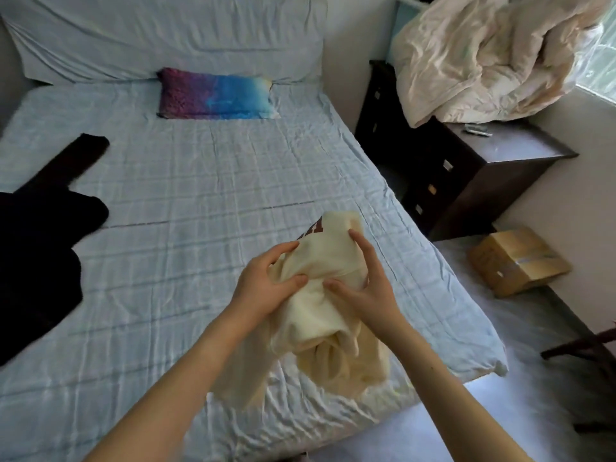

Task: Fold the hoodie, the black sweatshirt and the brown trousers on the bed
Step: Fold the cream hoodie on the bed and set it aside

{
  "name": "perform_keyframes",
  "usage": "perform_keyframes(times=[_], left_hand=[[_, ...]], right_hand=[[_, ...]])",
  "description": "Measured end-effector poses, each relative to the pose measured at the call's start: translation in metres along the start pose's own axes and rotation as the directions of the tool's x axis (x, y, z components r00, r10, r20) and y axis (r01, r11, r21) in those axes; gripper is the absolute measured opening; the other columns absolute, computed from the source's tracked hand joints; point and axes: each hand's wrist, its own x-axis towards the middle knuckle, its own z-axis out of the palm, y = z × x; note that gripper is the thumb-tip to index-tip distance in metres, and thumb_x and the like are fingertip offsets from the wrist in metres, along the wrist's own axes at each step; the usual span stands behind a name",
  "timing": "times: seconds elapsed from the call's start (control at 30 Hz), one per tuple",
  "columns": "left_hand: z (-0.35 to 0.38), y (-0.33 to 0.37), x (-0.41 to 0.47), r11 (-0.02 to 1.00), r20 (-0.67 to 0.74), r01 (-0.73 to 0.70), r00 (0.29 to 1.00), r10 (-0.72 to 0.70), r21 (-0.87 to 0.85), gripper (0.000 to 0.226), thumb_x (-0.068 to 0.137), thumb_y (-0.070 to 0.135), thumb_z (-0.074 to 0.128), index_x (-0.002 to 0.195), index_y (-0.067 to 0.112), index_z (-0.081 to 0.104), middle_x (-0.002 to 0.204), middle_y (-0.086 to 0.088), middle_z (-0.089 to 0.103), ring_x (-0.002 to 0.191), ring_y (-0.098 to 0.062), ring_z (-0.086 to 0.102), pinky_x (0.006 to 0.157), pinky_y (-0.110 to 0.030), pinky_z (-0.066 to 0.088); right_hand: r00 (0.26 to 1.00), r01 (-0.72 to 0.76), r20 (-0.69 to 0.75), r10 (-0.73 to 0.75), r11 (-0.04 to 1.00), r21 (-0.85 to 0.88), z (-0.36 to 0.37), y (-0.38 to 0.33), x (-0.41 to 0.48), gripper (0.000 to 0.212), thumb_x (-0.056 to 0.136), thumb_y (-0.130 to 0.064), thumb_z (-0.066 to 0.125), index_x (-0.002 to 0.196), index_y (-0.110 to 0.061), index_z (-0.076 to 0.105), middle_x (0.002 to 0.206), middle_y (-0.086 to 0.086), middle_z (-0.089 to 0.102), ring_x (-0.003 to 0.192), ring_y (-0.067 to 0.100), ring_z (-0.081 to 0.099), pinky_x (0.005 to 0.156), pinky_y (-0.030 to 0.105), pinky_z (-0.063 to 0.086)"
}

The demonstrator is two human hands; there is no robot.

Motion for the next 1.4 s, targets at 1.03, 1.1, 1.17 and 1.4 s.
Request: perform_keyframes(times=[1.03, 1.1, 1.17, 1.4], left_hand=[[0.162, -0.208, 0.1, 0.871, -0.54, 0.412, 0.813, -0.219, 0.267, 0.056, 0.075, 0.016, 0.082, 0.127, 0.016, 0.061, 0.124, -0.006, 0.059, 0.117, -0.025, 0.052, 0.101, -0.028, 0.037], [0.146, -0.216, 0.104, 0.799, -0.689, 0.587, 0.634, -0.351, 0.134, 0.066, 0.075, 0.023, 0.083, 0.134, 0.013, 0.054, 0.129, -0.013, 0.055, 0.123, -0.03, 0.046, 0.102, -0.027, 0.03], [0.144, -0.222, 0.096, 0.689, -0.747, 0.718, 0.403, -0.529, -0.101, 0.082, 0.075, 0.03, 0.083, 0.144, 0.013, 0.042, 0.139, -0.021, 0.045, 0.131, -0.035, 0.037, 0.108, -0.035, 0.027], [0.211, -0.24, 0.03, 0.487, -0.38, 0.298, 0.35, -0.856, -0.821, 0.097, 0.075, 0.031, 0.082, 0.148, 0.044, 0.019, 0.148, 0.002, 0.047, 0.13, -0.013, 0.05, 0.108, -0.038, 0.042]], right_hand=[[0.934, 0.057, 0.355, 0.036, 0.967, -0.25, -0.02, 0.279, 0.202, 0.066, 0.091, -0.045, 0.064, 0.148, -0.05, 0.03, 0.147, -0.006, 0.041, 0.118, 0.01, 0.052, 0.087, 0.025, 0.042], [0.853, 0.217, 0.518, -0.071, 0.949, -0.228, 0.017, 0.269, 0.235, 0.066, 0.094, -0.033, 0.066, 0.151, -0.041, 0.034, 0.147, -0.005, 0.046, 0.13, 0.016, 0.047, 0.099, 0.031, 0.04], [0.691, 0.37, 0.708, -0.149, 0.914, -0.169, 0.064, 0.262, 0.252, 0.07, 0.092, -0.032, 0.069, 0.153, -0.038, 0.035, 0.151, -0.003, 0.044, 0.137, 0.022, 0.04, 0.11, 0.038, 0.036], [0.151, 0.624, 0.984, 0.092, 0.763, -0.167, 0.164, 0.293, 0.268, 0.089, 0.081, -0.055, 0.073, 0.15, -0.059, 0.017, 0.162, 0.003, 0.023, 0.142, 0.032, 0.031, 0.116, 0.052, 0.027]])
